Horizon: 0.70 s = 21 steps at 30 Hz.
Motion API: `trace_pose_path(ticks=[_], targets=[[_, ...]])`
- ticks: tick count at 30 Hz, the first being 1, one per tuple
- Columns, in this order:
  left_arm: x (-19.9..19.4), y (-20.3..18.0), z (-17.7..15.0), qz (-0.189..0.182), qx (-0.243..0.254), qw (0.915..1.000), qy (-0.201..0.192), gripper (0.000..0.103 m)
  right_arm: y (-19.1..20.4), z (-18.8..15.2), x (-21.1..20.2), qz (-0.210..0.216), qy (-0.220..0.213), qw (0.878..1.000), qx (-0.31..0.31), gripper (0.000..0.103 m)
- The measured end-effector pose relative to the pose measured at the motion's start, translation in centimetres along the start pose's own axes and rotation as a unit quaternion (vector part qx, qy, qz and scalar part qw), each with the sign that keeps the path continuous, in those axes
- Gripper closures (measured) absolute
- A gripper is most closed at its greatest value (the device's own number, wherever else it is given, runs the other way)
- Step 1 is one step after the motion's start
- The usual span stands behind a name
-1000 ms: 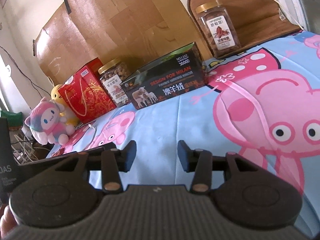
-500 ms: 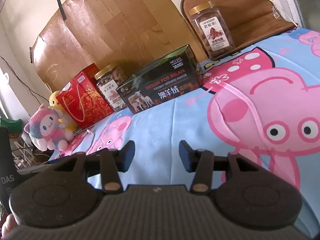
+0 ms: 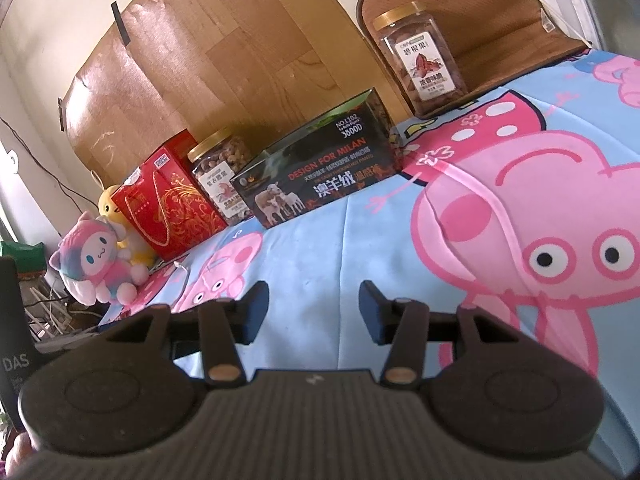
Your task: Organize snacks
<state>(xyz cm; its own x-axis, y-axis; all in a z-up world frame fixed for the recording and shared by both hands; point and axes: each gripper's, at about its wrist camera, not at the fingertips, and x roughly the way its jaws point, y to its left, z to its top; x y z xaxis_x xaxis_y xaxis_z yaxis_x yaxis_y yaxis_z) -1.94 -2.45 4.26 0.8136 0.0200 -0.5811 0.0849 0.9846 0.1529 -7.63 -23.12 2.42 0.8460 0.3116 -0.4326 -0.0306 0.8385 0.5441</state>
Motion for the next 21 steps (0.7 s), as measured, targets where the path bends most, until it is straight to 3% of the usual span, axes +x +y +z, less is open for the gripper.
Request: trace_pose_path(ticks=[21], targets=[[0.12, 0.29, -0.05, 0.016, 0.000, 0.9999, -0.004, 0.000, -0.04, -0.37, -0.10, -0.001, 0.000, 1.000, 0.003, 0.049]])
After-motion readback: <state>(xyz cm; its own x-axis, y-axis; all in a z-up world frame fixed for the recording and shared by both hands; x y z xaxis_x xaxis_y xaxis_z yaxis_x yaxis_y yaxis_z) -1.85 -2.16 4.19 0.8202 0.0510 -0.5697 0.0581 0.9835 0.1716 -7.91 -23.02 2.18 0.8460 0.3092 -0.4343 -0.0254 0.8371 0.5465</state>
